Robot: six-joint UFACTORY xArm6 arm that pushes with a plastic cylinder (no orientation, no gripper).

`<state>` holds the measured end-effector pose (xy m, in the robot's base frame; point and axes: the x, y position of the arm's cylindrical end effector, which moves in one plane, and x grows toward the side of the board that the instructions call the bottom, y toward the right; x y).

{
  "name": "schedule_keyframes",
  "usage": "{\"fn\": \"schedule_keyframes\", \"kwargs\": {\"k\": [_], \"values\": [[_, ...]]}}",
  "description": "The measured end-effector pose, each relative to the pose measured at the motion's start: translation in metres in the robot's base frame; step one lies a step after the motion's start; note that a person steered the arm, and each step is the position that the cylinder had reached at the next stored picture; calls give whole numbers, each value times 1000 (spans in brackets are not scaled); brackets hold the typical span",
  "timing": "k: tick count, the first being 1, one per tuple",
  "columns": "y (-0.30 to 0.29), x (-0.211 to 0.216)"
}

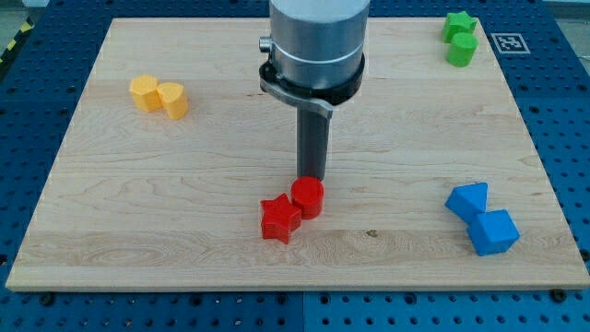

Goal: Move your arm towards the center

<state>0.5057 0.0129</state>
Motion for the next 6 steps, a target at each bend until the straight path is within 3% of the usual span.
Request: {"fn": "schedule_keyframes", "kwargs": {"k": [3,6], "values": [[5,11],[31,-12]]}}
